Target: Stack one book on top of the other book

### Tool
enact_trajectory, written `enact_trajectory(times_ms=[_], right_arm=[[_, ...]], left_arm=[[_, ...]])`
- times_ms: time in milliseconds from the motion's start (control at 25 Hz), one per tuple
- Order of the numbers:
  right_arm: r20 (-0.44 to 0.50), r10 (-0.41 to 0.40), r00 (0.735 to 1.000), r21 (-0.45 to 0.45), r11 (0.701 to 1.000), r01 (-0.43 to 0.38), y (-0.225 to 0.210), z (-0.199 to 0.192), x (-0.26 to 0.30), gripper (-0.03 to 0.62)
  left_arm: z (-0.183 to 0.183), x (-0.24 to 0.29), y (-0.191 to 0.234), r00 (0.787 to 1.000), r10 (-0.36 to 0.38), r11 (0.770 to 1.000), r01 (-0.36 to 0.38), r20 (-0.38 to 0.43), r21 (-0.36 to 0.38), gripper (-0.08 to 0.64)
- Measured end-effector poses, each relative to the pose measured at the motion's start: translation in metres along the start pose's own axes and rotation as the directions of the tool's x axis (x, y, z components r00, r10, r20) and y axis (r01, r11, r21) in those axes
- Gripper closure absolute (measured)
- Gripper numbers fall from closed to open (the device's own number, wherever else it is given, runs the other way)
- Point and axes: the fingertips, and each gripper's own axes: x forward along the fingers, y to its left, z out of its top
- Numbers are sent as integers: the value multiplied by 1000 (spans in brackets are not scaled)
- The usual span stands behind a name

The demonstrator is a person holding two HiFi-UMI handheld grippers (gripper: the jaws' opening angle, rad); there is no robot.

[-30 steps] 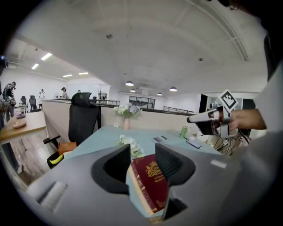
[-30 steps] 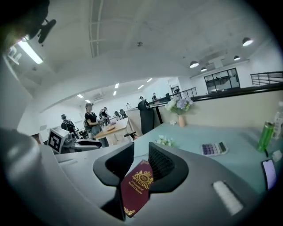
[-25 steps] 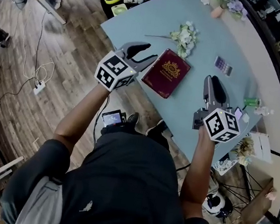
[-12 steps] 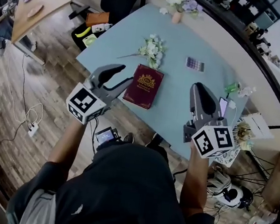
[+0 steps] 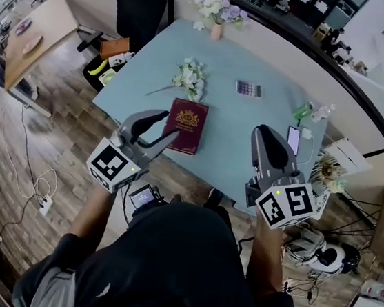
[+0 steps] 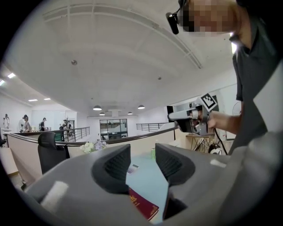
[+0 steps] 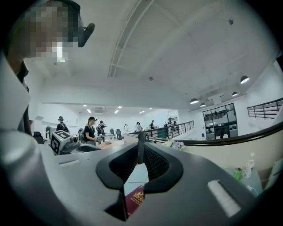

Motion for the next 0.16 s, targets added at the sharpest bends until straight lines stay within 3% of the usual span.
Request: enact_trajectory(times_ms=[160], right_arm=[[-11, -18, 1000, -13, 1000, 18, 1, 6, -13, 551]], left_arm=[[7, 4, -21, 999, -32, 999, 32, 3, -17, 357]])
